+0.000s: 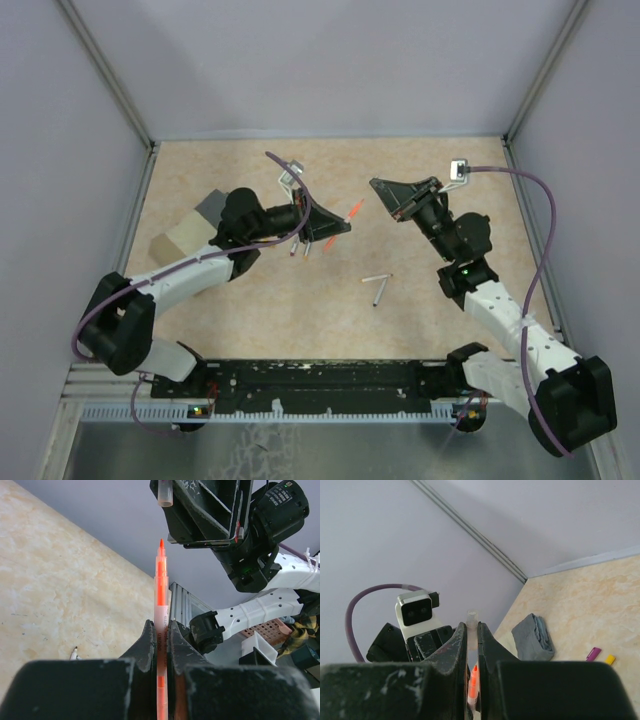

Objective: Insert the pens into the pen caps
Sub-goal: Insert the pen cap onto the pen.

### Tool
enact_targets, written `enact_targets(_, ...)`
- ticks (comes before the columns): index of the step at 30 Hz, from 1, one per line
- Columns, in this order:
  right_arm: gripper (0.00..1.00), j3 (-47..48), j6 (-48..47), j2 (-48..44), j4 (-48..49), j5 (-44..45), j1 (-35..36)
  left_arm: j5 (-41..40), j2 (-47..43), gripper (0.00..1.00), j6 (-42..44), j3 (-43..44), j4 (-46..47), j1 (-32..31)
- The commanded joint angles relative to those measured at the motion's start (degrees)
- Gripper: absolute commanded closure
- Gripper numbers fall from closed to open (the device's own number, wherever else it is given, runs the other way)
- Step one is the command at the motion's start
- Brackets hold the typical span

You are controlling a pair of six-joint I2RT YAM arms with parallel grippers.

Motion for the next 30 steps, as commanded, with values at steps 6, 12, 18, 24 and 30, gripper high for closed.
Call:
enact_targets(6,1.00,0.40,-0.74,0.21,4.41,-1.06,0.70,0.57,-0.03,1.00,-0.39,1.70,3.38,-0.63)
enact_targets(12,1.00,0.34,-0.80,0.33,4.41,-1.08,1.05,0.48,0.12,1.00,-0.73,1.83,4.22,-0.62)
enact_targets(18,1.00,0.31,-0.75,0.40,4.45,-1.31,1.22,0.23,0.23,1.00,-0.80,1.96,4.40,-0.69)
enact_targets(24,1.00,0.14,-0.69,0.41,4.57,-1.38,1.28,0.21,0.53,1.00,-1.58,1.97,5.66,-0.64)
enact_targets(30,1.00,0.13,-0.72,0.40,4.84,-1.62,1.40,0.08,0.92,1.00,-1.67,2.32,5.87,-0.70)
